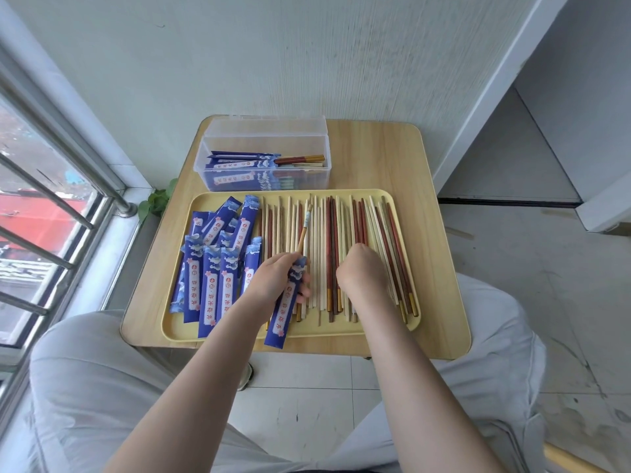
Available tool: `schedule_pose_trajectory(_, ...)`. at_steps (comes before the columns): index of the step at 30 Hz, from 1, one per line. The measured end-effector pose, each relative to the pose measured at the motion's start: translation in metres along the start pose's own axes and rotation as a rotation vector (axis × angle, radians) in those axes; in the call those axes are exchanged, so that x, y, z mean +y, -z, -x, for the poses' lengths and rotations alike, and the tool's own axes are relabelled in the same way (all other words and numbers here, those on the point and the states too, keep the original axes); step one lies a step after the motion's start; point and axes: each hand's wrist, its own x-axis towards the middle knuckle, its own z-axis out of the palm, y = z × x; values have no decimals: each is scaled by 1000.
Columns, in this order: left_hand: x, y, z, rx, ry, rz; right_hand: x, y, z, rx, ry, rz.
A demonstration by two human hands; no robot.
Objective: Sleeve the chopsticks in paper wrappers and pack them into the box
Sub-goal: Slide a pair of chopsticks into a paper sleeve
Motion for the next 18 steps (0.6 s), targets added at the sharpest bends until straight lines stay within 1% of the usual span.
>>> schedule_pose_trajectory(3, -1, 1, 0, 11, -2, -8, -3, -2, 1, 15, -8, 32)
schedule_pose_trajectory(7, -3, 1, -2, 14, -22, -43, 8, -4, -2, 129, -29, -48)
schedule_pose_trajectory(9, -2, 0, -2, 10, -26, -62, 14, -3, -4, 143, -24, -52)
schedule_pose_trajectory(14, 5, -9, -2, -90, -58, -82, 11, -1, -5, 74, -14, 16)
schedule_pose_trajectory(18, 6, -12, -4, -88, -42, -137, 2, 5, -2, -7, -17, 86)
